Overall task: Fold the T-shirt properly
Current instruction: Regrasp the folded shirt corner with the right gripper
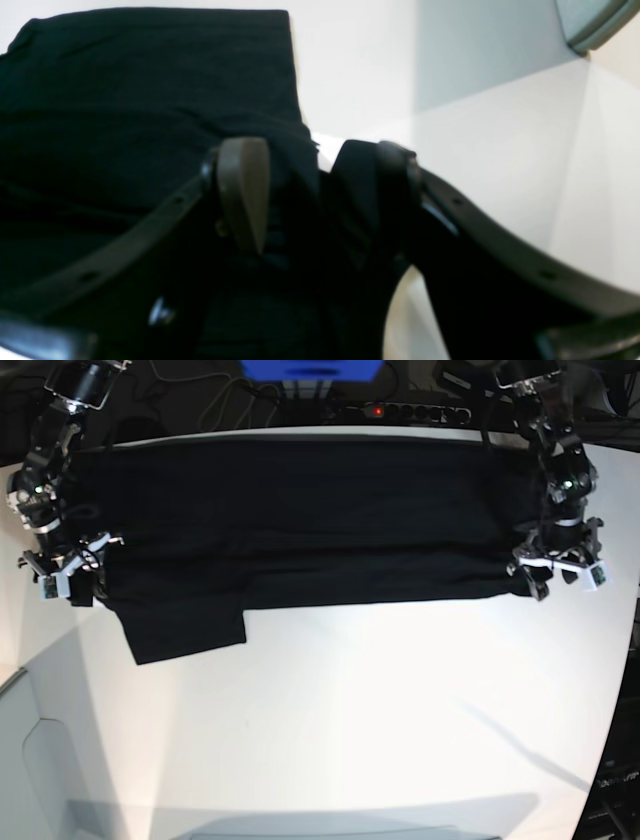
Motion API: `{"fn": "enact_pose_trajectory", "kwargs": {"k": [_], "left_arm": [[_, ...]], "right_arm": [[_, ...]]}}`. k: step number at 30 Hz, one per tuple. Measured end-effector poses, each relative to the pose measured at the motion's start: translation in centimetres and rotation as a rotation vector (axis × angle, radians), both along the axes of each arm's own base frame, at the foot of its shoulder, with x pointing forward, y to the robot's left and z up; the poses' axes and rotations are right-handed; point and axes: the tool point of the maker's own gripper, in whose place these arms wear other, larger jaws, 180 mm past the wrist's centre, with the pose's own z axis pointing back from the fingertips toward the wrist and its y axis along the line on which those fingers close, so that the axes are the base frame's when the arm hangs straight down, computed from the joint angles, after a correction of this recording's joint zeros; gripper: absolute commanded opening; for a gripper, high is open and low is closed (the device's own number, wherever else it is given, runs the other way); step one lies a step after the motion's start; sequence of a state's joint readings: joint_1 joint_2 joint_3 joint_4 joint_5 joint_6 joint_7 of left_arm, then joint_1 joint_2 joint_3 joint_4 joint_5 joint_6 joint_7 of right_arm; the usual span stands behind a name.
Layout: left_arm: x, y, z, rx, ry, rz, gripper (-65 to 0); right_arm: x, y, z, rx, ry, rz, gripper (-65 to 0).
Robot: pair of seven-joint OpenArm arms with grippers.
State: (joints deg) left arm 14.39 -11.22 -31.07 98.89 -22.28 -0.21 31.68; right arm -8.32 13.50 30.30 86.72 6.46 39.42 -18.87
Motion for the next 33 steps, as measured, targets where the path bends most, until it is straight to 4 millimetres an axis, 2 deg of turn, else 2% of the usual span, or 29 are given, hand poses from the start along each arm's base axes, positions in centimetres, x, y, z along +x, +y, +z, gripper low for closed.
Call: {"fn": "enact_pose_trajectory", "kwargs": {"k": [5, 8, 12, 16, 22, 24, 30, 31, 33], "left_arm": [[1.0, 0.2, 0.3, -0.002, -0.022, 0.006, -28.4], [0.8, 0.3, -1.3, -0.032, 0.021, 0.017, -28.4], [0.8, 0.6, -2.2, -0.041, 0.036, 0.028, -28.4], [1.9, -1.1, -2.9, -0.062, 0.051, -0.018, -28.7], [2.4, -1.1, -2.8, -0.059, 0.042, -0.017, -29.7], [2.5, -1.1, -2.8, -0.062, 0.042, -0.016, -35.2], [2.8, -1.1, -2.6, -0.067, 0.033, -0.016, -62.0], [2.8, -1.1, -2.6, -0.067, 0.033, -0.015, -65.0], [2.8, -1.1, -2.6, -0.067, 0.033, -0.016, -64.9]], "right_arm": [[0.0, 0.0, 0.0, 0.0, 0.0, 0.0, -30.2], [0.0, 0.0, 0.0, 0.0, 0.0, 0.0, -30.2], [0.1, 0.0, 0.1, -0.001, -0.001, 0.0, -30.2], [0.9, 0.8, 0.3, 0.005, -0.014, 0.023, -30.2], [0.8, 0.7, 0.3, 0.004, -0.012, 0.02, -30.2], [0.8, 0.7, 0.3, 0.004, -0.011, 0.02, -30.2], [1.3, 0.7, 0.6, 0.0, -0.017, 0.018, -30.2], [1.8, 0.7, 1.0, 0.0, -0.03, 0.018, -30.2], [2.6, 0.6, 1.9, 0.004, -0.067, 0.016, -30.2]]}}
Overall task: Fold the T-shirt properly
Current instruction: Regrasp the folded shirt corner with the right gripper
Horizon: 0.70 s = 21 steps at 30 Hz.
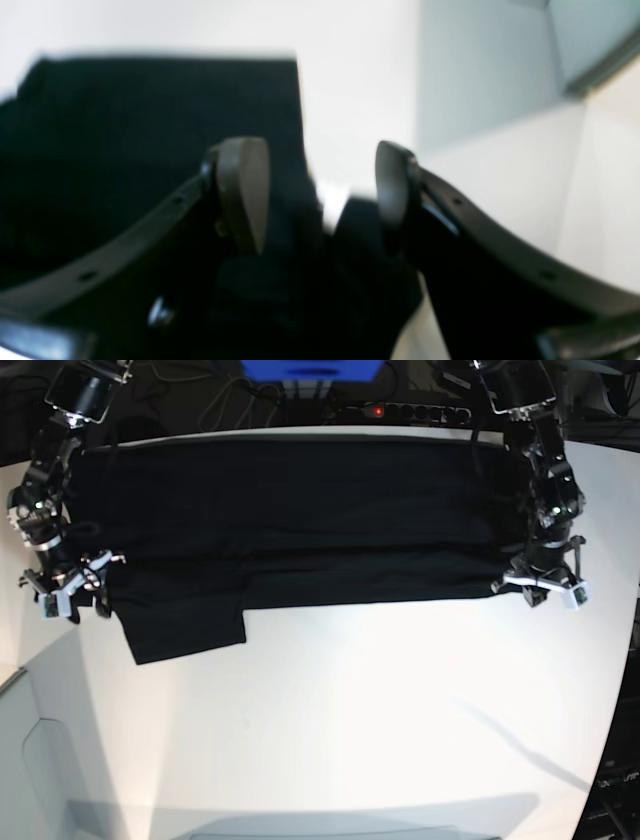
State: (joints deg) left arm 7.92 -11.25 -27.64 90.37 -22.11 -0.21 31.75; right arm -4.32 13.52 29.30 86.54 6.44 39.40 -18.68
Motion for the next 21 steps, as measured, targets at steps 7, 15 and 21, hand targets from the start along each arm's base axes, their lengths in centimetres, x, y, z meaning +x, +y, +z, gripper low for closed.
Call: {"fn": "enact_pose_trajectory", "kwargs": {"k": [7, 15, 21], "left_arm": [[-0.3, 0.1, -0.1, 0.002, 0.004, 0.001, -65.0], [-0.4, 0.2, 0.0, 0.006, 0.004, 0.005, -65.0], [-0.4, 0.2, 0.0, 0.006, 0.005, 0.005, -65.0]], "right_arm": [[2.5, 0.6, 0.3, 0.029, -0.018, 0.016, -30.0], [2.9, 2.6, -4.7, 0.086, 0.123, 0.072, -30.0], [4.6, 2.9, -5.9, 0.148, 0.144, 0.057, -30.1]]}}
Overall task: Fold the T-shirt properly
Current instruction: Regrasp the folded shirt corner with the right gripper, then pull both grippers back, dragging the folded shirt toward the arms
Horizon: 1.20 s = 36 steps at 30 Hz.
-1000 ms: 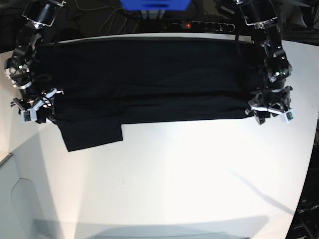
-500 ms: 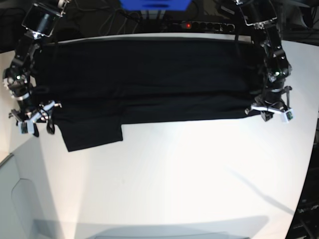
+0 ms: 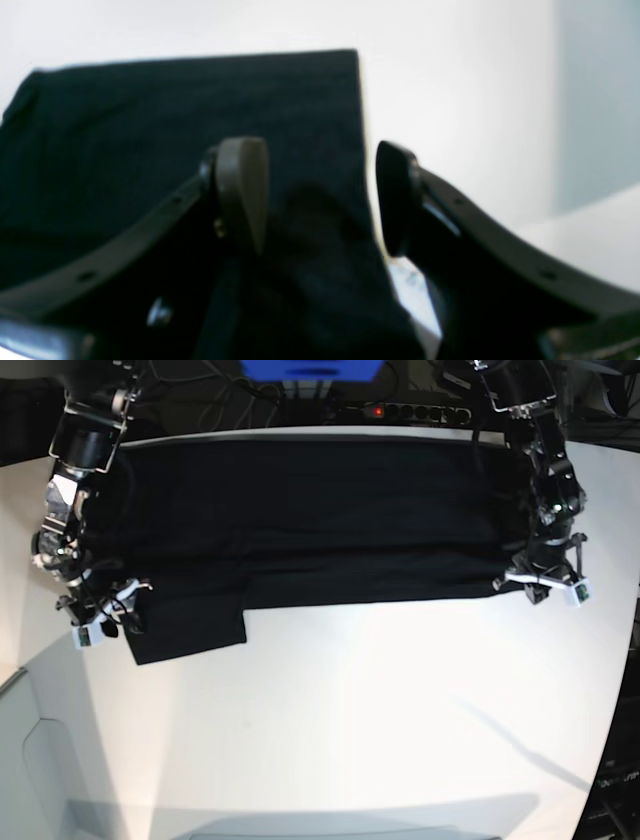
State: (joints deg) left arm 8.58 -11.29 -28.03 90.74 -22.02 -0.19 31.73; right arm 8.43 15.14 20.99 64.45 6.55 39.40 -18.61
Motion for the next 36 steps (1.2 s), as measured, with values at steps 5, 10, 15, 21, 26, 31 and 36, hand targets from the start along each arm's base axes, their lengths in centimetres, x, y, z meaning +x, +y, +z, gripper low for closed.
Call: {"fn": "enact_pose_trajectory", "kwargs": {"k": [5, 10, 15, 21, 26, 31, 36], "left_arm": [[-0.7, 0.1, -0.5, 0.001, 0.019, 0.0, -65.0], [-0.7, 0.1, -0.5, 0.003, 0.022, -0.001, -65.0], [-0.7, 0.1, -0.5, 0.002, 0.022, -0.001, -65.0], [-0.7, 0.1, -0.5, 0.002, 0.022, -0.001, -65.0], [-0.7, 0.1, -0.5, 0.001, 0.022, -0.001, -65.0], [-0.7, 0.1, -0.5, 0.002, 0.022, -0.001, -65.0], [-0.6, 0.0, 0.5, 0.016, -0.003, -0.01, -65.0]], "right_arm": [[0.4, -0.2, -0.9, 0.002, 0.035, -0.002, -30.1], [2.0, -1.0, -1.3, -0.058, 0.059, 0.002, -30.2], [2.2, -0.7, -1.5, -0.08, 0.06, 0.014, -36.4], [2.4, 0.0, -1.5, -0.065, 0.051, 0.015, -63.1], [1.0, 0.1, -0.1, -0.146, 0.034, 0.041, -65.0], [0.8, 1.5, 5.3, -0.223, -0.127, 0.071, -65.0], [-1.5, 3.1, 9.0, -0.299, -0.221, 0.105, -65.0]]}}
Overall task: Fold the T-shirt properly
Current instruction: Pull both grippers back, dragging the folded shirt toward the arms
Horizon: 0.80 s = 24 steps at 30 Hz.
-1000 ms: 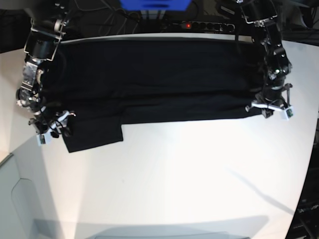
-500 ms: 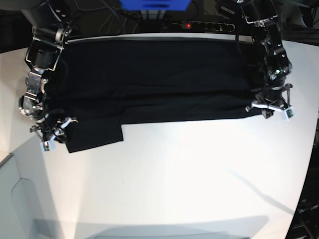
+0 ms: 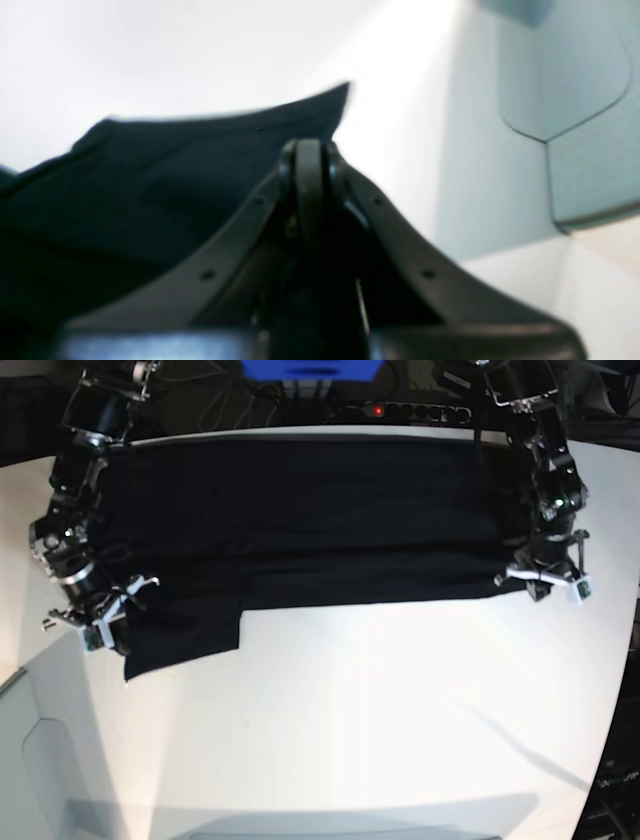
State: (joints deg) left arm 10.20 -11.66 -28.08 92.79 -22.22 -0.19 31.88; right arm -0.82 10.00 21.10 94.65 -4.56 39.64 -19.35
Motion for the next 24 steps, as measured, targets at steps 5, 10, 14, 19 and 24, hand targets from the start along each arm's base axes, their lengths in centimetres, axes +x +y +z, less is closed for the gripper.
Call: {"fn": "enact_pose_trajectory", "kwargs": {"k": [5, 10, 14, 19, 24], "left_arm": [[-0.5, -0.5, 1.4, 0.025, -0.024, -0.021, -65.0], [-1.5, -1.0, 2.3, 0.047, -0.039, -0.04, -65.0], [-2.6, -0.5, 2.5, 0.056, -0.033, -0.022, -65.0], [-3.4, 0.9, 3.9, 0.088, -0.055, 0.01, -65.0], [-4.3, 1.1, 3.6, 0.093, -0.036, 0.015, -65.0]], "right_arm": [[-2.8, 1.2, 2.7, -0.062, -0.059, 0.039, -65.0], [-6.5, 1.1, 3.2, -0.079, -0.051, 0.005, -65.0], [-8.9, 0.5, 2.0, -0.069, -0.003, -0.036, -65.0], [-11.9, -2.9, 0.7, -0.069, 0.056, -0.175, -65.0], [-13.9, -3.9, -0.3, -0.084, 0.106, -0.204, -65.0]]}}
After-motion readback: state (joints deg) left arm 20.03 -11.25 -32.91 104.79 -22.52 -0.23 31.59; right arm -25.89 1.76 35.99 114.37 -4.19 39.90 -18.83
